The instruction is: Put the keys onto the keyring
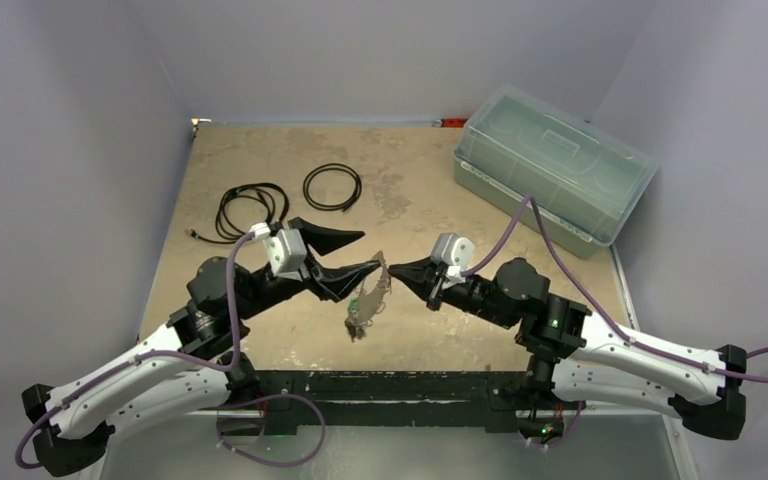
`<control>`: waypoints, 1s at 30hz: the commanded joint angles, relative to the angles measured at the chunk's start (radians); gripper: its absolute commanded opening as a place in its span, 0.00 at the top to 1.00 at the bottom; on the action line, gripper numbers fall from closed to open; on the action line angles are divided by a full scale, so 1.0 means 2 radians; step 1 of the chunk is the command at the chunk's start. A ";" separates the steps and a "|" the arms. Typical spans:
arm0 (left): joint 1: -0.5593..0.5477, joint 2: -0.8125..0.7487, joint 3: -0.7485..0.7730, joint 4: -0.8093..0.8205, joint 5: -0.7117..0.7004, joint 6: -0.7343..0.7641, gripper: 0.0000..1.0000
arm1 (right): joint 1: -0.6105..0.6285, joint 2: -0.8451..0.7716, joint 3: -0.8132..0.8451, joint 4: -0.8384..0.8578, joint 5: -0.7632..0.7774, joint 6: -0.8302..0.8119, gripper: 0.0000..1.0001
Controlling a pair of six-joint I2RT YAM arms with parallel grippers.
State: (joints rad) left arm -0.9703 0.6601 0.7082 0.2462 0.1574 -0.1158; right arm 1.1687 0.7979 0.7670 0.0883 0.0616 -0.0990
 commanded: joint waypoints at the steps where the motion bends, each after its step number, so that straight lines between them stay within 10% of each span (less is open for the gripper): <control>1: -0.002 0.011 0.086 -0.138 0.027 0.094 0.46 | -0.001 -0.001 0.046 -0.018 0.027 -0.010 1.00; 30: -0.002 0.102 0.236 -0.360 0.172 0.303 0.68 | 0.003 0.020 0.114 -0.148 -0.077 -0.030 1.00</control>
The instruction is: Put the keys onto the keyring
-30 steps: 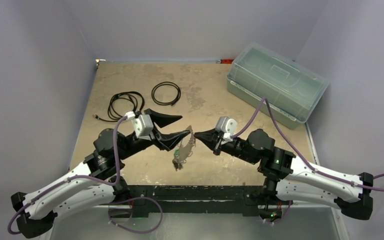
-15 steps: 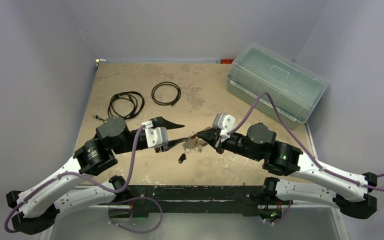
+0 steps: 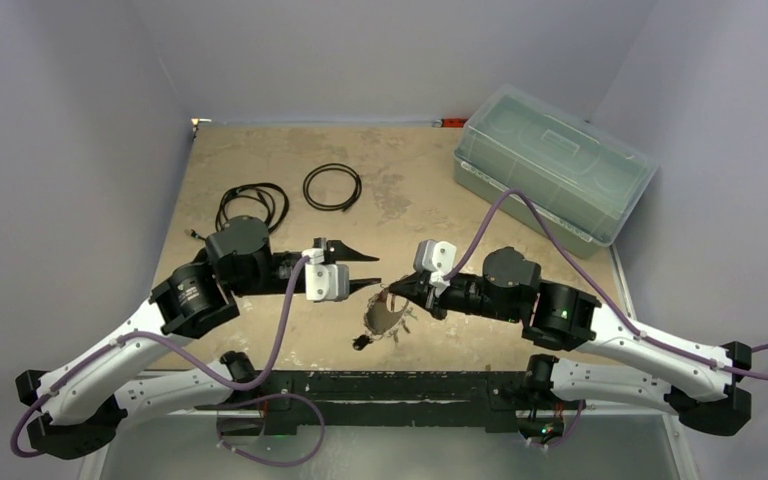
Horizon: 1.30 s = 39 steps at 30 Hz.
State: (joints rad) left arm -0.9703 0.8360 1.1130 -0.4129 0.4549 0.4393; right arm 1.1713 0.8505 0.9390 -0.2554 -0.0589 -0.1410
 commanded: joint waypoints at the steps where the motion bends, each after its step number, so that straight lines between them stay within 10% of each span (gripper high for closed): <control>1: -0.002 0.019 0.038 -0.035 0.030 0.026 0.68 | 0.002 -0.008 0.028 0.025 -0.018 -0.009 1.00; 39: -0.002 0.070 0.023 -0.052 0.042 0.029 0.86 | 0.009 -0.029 0.021 0.038 -0.031 -0.008 1.00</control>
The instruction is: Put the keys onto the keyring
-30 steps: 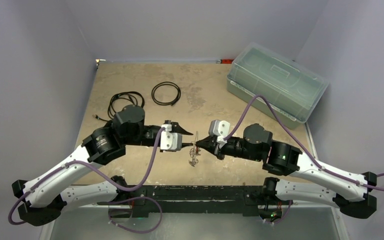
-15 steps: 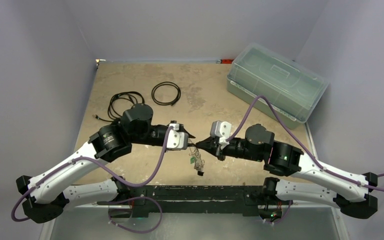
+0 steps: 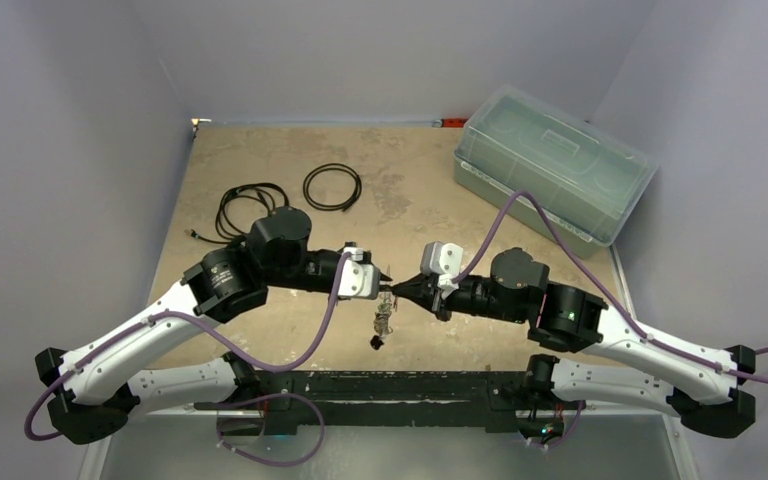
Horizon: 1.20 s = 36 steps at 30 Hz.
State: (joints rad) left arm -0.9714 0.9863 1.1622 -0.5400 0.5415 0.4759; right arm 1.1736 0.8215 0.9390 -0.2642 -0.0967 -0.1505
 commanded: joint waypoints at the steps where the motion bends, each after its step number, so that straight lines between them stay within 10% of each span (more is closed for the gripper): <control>1: -0.001 -0.006 -0.003 0.012 -0.002 0.011 0.82 | 0.008 -0.015 0.021 0.042 -0.012 -0.003 1.00; 15: -0.002 -0.010 -0.012 0.003 -0.014 0.015 0.81 | 0.013 -0.017 0.021 0.042 -0.012 -0.003 1.00; 30: -0.002 -0.009 -0.017 0.022 -0.020 0.001 1.00 | 0.015 -0.032 0.015 0.053 -0.004 0.001 1.00; 36: -0.001 -0.045 -0.076 0.124 -0.030 -0.047 1.00 | 0.015 -0.040 0.010 0.059 -0.001 0.003 0.76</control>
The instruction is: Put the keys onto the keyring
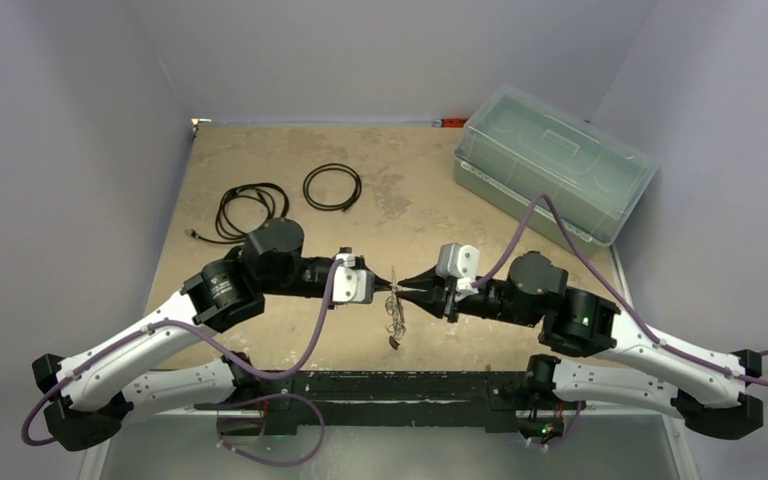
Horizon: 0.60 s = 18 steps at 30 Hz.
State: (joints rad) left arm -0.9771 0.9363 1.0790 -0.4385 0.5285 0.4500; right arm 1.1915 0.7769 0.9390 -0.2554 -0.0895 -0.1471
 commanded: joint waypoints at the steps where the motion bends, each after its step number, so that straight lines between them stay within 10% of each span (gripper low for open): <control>1: 0.002 -0.027 -0.043 0.086 -0.025 -0.041 1.00 | 0.006 -0.018 0.009 0.056 -0.004 0.001 0.72; 7: 0.002 -0.065 -0.081 0.159 -0.028 -0.086 1.00 | 0.006 -0.024 0.002 0.069 0.018 0.003 0.57; 18: 0.002 -0.127 -0.169 0.322 -0.043 -0.187 1.00 | 0.006 -0.051 -0.028 0.106 0.030 0.008 0.65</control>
State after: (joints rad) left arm -0.9756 0.7170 0.7792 -0.0078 0.4557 0.1818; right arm 1.1988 0.6842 0.8925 -0.1120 -0.0341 -0.1413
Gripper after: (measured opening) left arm 0.007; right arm 0.386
